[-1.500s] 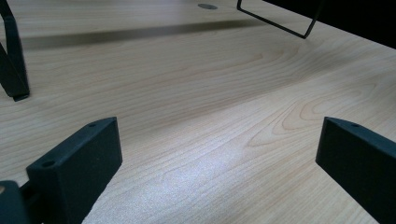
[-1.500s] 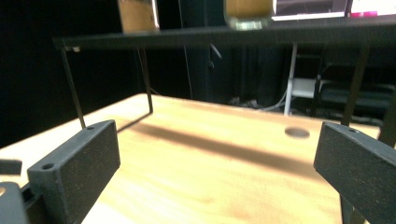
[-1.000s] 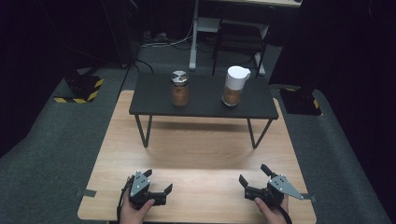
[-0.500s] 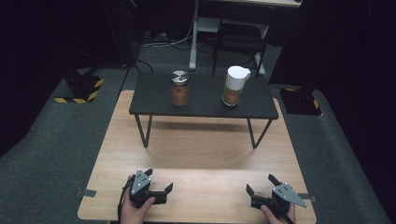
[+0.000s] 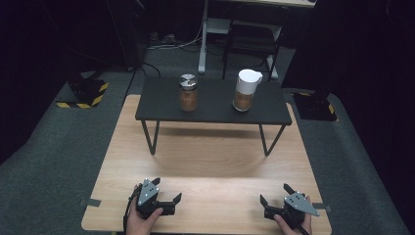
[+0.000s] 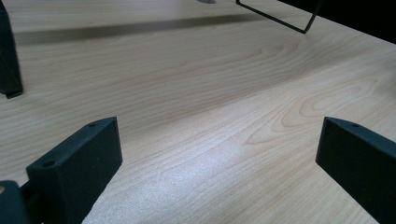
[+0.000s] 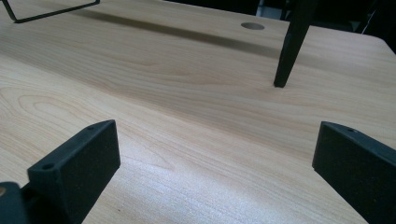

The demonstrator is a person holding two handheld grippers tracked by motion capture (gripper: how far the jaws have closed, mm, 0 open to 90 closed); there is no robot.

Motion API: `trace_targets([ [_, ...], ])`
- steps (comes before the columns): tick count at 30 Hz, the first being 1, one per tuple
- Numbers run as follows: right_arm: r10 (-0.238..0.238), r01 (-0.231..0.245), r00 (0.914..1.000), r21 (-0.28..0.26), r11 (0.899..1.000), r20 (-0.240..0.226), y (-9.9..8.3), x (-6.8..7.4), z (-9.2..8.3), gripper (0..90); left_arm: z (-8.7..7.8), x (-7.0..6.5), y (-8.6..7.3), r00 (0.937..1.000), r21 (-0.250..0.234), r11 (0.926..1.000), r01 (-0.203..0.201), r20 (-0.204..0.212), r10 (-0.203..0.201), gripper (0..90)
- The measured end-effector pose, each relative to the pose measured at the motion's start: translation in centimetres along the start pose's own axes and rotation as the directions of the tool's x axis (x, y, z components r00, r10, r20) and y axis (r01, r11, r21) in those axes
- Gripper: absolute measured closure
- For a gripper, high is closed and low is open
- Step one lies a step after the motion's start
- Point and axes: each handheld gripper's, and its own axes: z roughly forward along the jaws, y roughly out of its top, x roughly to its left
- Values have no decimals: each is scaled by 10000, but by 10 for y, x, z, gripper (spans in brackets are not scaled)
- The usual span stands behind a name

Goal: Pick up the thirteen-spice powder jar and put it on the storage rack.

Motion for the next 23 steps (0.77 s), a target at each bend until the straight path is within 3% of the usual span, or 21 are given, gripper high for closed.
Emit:
trace_targets([
  [5,-73,73,9999,2,10000,-74,0,0,-1,7,1,-2,2,9999,120,9998,-136,-14,136,6],
  [12,451,-451,9987,17,9990,-232,-1,-7,-1,6,3,0,3,9999,122,9999,-99,110,97,6],
  [23,444,-446,9988,-104,9989,-204,-3,-6,-2,6,5,2,5,9997,225,9997,-130,199,125,6],
])
